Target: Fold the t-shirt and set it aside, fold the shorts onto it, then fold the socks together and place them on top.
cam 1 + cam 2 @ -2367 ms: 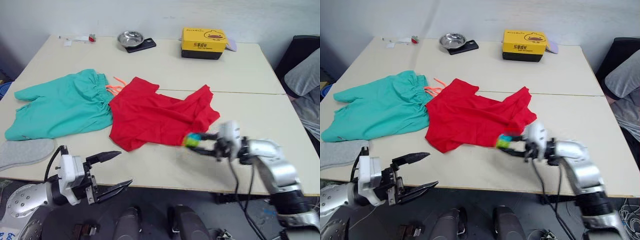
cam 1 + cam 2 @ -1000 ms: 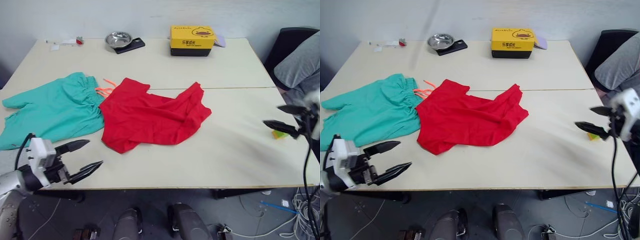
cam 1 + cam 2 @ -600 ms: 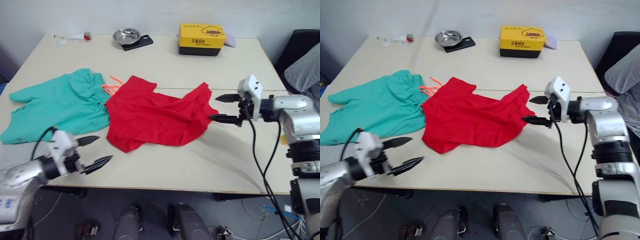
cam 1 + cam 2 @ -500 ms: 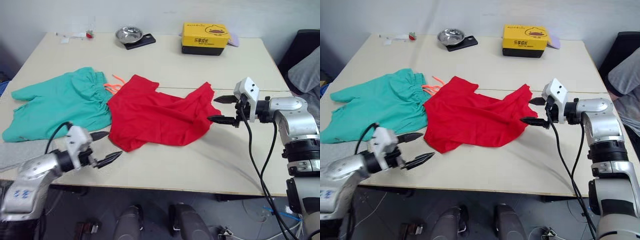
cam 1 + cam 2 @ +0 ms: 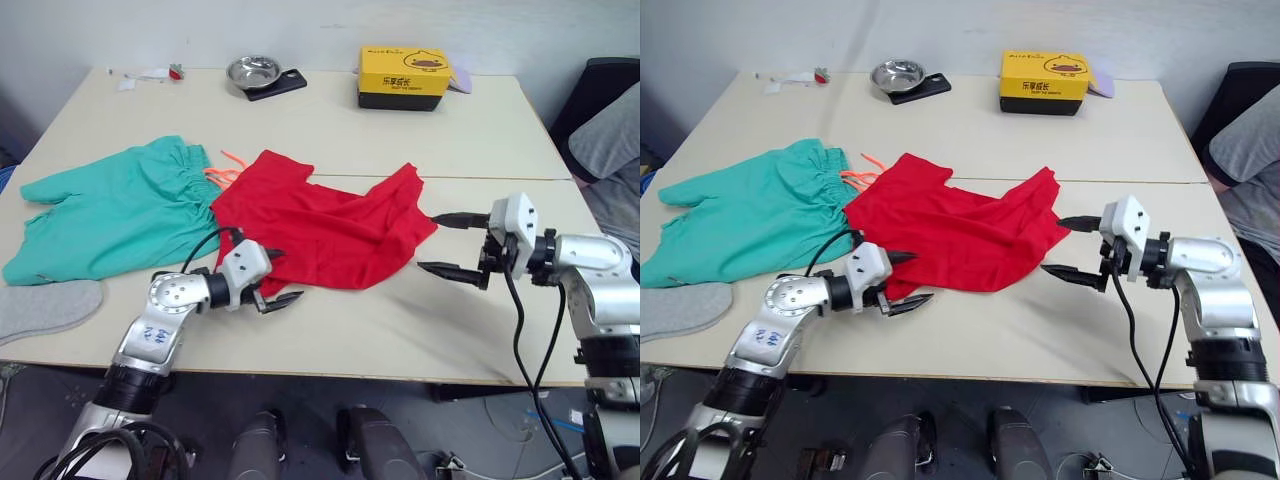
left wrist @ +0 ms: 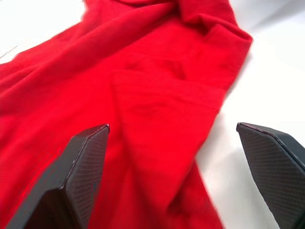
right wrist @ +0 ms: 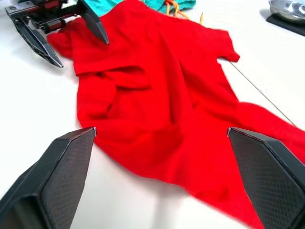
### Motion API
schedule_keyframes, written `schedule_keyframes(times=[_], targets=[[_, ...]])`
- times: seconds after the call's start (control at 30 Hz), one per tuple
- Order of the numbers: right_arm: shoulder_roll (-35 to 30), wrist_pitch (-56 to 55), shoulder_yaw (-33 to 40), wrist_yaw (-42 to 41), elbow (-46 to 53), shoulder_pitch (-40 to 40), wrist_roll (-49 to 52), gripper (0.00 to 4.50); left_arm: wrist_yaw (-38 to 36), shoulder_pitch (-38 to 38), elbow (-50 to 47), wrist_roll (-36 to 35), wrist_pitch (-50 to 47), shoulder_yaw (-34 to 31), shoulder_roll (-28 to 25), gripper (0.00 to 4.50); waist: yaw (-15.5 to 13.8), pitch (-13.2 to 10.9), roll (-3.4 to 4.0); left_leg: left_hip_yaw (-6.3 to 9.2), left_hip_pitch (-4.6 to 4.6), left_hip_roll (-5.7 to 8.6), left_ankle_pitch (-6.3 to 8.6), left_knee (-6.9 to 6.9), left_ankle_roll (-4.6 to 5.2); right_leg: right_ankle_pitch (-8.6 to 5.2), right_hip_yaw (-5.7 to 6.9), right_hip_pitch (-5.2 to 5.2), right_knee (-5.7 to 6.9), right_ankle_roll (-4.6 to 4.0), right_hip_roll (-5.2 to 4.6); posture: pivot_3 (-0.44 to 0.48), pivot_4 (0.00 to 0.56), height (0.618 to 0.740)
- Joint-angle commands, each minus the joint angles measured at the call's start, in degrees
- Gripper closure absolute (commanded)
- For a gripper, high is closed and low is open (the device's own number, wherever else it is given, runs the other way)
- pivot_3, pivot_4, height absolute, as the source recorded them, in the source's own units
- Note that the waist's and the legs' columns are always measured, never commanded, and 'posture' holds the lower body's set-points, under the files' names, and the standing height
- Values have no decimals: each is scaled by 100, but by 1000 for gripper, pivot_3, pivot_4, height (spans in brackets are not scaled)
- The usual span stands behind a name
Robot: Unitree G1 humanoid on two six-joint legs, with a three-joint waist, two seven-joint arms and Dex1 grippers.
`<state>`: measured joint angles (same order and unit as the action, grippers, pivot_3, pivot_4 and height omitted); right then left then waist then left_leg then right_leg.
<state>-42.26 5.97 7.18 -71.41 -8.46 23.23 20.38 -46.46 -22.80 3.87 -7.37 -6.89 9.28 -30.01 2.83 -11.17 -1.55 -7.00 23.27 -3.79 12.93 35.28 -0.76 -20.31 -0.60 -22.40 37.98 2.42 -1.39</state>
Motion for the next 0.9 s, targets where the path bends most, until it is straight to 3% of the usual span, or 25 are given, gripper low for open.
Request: schedule_keyframes(times=[0.03,0.23,0.37,0.7,0.73,0.9], targets=[[-116,19,325,275,479,-347,138,20,32,-267,280,206,369,125,176,0,-20,0,0,0,0,1,-1,5,1,2,0,3,0,3,-1,0,150,740],[-114,230,436,570,908,-715,255,20,-165,-438,562,201,683,109,312,0,28,0,0,-9,-4,3,-8,13,7,10,-9,3,7,17,-2,0,150,740],[-115,381,431,696,1134,-854,326,0,-303,-482,566,146,721,74,317,904,-1,0,0,-6,-4,2,-11,11,2,10,-6,3,6,17,-1,0,150,740],[-118,681,404,879,1466,-1022,424,0,-389,-334,360,-205,540,-198,433,4285,-16,0,0,-6,-3,4,-11,14,3,10,-7,4,6,17,-3,0,150,740],[-120,693,403,883,1479,-1030,426,0,-393,-305,319,-250,477,-232,430,4455,-17,0,0,-6,-3,4,-11,14,3,10,-7,4,6,17,-3,0,150,740],[-131,729,400,888,1493,-1040,432,0,-416,-135,333,-246,529,-389,231,4455,3,0,0,-6,-3,2,-11,16,3,10,-6,4,8,17,-2,0,150,740]])
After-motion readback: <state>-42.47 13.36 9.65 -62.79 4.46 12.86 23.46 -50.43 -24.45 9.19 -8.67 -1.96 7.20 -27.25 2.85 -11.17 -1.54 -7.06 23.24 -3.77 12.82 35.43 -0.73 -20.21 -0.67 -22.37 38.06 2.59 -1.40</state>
